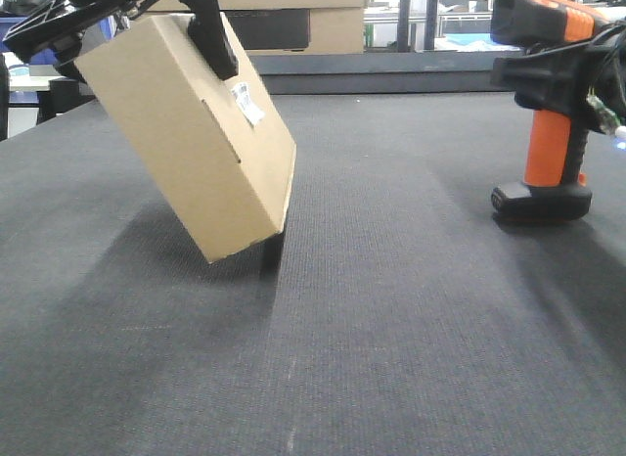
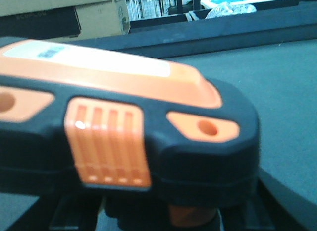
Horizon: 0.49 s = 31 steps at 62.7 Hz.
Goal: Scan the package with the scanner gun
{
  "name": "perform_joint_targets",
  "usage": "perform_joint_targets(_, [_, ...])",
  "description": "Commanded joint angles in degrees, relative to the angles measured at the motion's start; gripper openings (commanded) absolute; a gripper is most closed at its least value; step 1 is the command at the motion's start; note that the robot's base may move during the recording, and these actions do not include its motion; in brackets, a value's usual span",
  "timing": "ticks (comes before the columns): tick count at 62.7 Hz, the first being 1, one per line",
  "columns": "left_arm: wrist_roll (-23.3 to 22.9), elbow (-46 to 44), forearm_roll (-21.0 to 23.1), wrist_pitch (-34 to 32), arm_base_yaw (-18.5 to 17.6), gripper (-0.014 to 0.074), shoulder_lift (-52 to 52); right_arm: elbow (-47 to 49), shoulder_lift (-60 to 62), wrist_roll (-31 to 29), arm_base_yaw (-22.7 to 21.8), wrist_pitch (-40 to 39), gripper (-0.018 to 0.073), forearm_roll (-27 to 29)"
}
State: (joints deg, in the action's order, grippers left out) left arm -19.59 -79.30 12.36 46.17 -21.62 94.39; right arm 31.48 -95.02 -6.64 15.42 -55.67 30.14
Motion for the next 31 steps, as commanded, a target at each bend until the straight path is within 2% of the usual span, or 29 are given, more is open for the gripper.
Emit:
perform_joint_targets(1, [0.0,-0.2,0.6,-0.5,-0.2,-0.0111,-0.4,0.4,0.3,0.2,-0.3,-1.2,-0.0160,-1.1])
perform_joint_targets(7, [0.0,-0.2,0.6,-0.5,-0.2,-0.0111,-0.4,0.4,0.3,0.2,-0.3,-0.3,-0.0155,-1.1])
perform_joint_targets(12, [0.0,-0.2,0.6,-0.5,-0.2,-0.0111,-0.4,0.4,0.3,0.2,-0.3,-0.3,-0.0085,-1.1])
perform_joint_targets(17, [0.0,-0.2,0.6,-0.5,-0.2,-0.0111,-0.4,0.4,0.3,0.2,-0.3,-0.3,0.0050,-1.1])
perform_joint_targets(23, [0.0,-0.2,0.6,-0.4,-0.2,-0.0111,-0.4,0.4,0.3,0.2,-0.3,-0.1,0.0256,-1.1])
perform_joint_targets(31, [0.0,-0.2,0.6,-0.3,-0.2,-0.0111,-0.4,0.4,0.3,0.2,-0.3,3.0,0.0465,-1.1])
